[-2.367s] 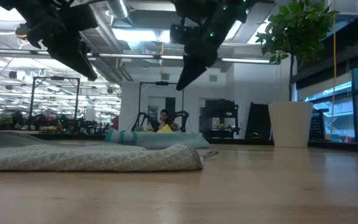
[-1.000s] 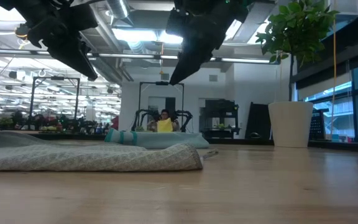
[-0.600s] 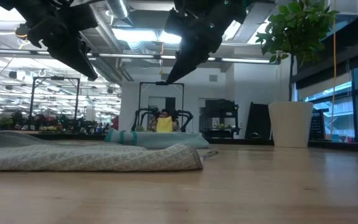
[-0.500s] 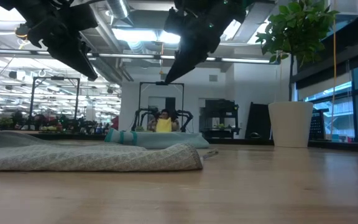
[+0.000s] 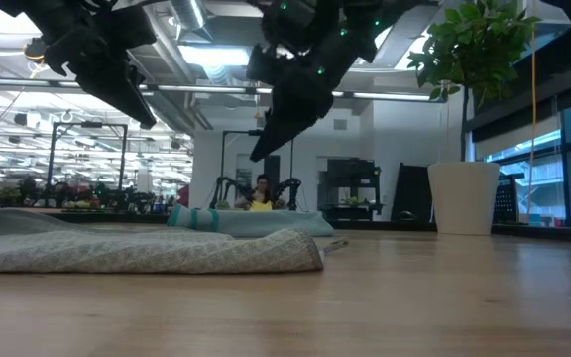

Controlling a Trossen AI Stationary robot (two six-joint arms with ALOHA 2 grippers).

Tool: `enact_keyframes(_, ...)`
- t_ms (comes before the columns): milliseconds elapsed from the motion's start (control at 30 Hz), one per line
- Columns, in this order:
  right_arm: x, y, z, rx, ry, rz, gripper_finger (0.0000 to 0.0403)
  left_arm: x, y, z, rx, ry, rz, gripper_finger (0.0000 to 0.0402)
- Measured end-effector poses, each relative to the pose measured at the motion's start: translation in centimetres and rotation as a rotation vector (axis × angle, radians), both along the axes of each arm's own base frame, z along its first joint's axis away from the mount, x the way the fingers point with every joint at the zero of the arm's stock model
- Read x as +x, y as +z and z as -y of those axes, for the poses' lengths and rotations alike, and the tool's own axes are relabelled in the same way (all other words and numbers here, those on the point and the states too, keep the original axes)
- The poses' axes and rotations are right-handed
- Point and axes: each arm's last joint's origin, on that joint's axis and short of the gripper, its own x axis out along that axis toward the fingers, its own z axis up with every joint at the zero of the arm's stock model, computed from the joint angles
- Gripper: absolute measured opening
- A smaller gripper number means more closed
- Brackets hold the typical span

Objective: Roll microfiber towels into tight, uniform cylinder then place into a basket
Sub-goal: Put the rolled blue towel into the red bin

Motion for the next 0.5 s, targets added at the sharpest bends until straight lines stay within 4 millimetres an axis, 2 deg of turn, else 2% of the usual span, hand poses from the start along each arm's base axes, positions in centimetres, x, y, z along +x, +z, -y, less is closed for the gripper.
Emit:
enact_keyframes(200, 0.8, -2.0, 1.1, -0.001, -0.021, -0.004, 0.0399, 0.0, 0.0, 0.0, 0.0, 0.0, 0.0, 0.0057)
enact_keyframes(500, 1.6, -6.1, 2.7, -0.001, 0.0, -0.059, 0.0399, 0.0, 0.0, 0.0, 0.0, 0.0, -0.001, 0.0057)
